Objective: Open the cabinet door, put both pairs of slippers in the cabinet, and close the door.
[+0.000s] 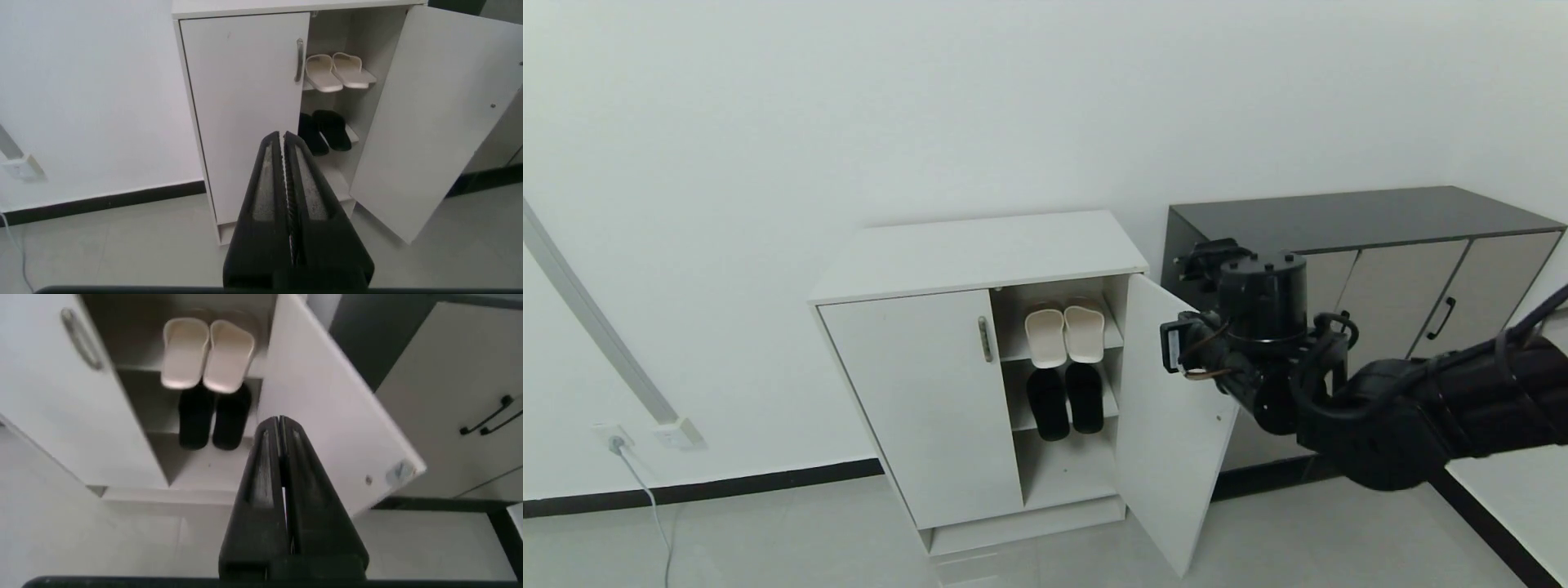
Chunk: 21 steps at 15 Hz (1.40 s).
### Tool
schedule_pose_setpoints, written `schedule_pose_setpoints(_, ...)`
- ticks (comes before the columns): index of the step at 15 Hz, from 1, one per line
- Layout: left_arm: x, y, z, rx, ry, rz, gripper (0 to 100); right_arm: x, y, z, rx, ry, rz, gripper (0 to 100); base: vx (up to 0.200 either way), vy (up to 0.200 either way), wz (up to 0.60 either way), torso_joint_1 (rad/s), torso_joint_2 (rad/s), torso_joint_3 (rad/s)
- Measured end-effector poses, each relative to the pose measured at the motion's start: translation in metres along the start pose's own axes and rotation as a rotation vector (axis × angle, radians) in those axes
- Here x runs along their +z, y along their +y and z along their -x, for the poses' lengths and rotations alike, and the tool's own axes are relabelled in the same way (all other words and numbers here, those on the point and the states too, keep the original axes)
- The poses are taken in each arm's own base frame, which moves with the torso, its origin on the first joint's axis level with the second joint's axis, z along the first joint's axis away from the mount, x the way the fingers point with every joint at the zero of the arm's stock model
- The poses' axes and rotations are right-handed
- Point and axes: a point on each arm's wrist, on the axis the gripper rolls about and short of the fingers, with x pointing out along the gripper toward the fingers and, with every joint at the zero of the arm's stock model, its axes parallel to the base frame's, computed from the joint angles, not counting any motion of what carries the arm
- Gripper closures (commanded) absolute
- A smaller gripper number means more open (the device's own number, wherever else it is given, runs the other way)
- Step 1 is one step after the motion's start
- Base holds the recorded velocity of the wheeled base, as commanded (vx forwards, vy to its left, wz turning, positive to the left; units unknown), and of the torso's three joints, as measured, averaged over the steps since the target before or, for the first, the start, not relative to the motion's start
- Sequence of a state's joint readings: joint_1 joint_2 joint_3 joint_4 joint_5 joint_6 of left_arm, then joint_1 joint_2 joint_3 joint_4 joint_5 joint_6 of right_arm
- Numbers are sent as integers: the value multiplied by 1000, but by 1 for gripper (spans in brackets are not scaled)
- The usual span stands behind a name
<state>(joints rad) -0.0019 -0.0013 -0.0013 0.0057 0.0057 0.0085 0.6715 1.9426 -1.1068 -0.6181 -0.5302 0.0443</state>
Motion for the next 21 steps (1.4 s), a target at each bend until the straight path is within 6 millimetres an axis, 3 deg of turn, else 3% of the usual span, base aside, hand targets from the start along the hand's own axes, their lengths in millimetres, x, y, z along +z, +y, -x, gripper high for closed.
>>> schedule_pose_setpoints(4,0,0,0,0,0,0,100,6,-20,-44,-56,22,-25,100,0,0,0,0,0,0)
schedule_pose_setpoints(12,0,0,0,-1,1,0,100,-9,-53,-98,-108,48,-45,100,0,0,0,0,0,0)
schedule_pose_setpoints(21,0,0,0,-1,0,-1,100,-13,-69,-121,-116,150,-93,100,0,0,0,0,0,0)
